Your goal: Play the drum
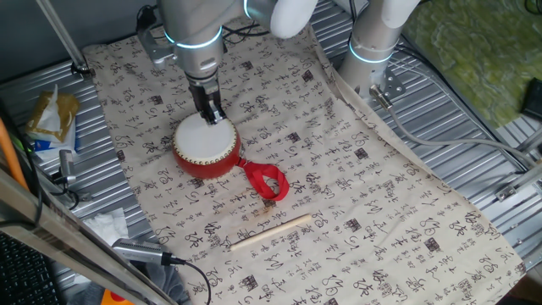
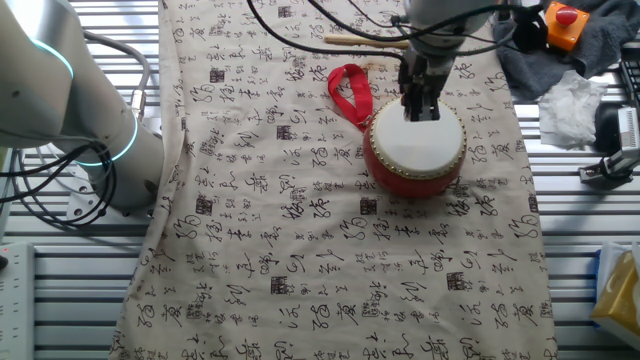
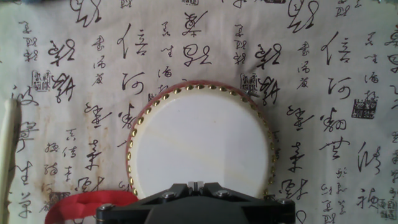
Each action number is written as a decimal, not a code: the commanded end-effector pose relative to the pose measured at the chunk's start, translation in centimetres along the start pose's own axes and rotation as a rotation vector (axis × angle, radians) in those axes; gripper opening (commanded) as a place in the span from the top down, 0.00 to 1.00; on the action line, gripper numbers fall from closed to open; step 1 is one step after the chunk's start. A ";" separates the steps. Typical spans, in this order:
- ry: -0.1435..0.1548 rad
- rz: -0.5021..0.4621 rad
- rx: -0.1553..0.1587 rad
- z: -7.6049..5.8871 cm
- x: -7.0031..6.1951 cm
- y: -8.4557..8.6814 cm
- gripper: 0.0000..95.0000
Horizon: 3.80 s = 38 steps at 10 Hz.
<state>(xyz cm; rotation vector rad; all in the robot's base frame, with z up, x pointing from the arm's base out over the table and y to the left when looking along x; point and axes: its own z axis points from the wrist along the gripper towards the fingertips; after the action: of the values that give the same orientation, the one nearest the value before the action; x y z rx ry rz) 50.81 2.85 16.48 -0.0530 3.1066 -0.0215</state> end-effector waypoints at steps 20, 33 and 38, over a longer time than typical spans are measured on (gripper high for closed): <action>0.007 -0.158 -0.002 1.6 0.2 8.3 1.00; -0.012 0.050 -0.011 4.1 -2.3 21.9 1.00; -0.017 0.065 -0.013 5.4 -3.6 23.2 1.00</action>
<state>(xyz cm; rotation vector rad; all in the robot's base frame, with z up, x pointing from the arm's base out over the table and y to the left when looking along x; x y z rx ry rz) 53.92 26.30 10.60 0.0476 3.0914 0.0010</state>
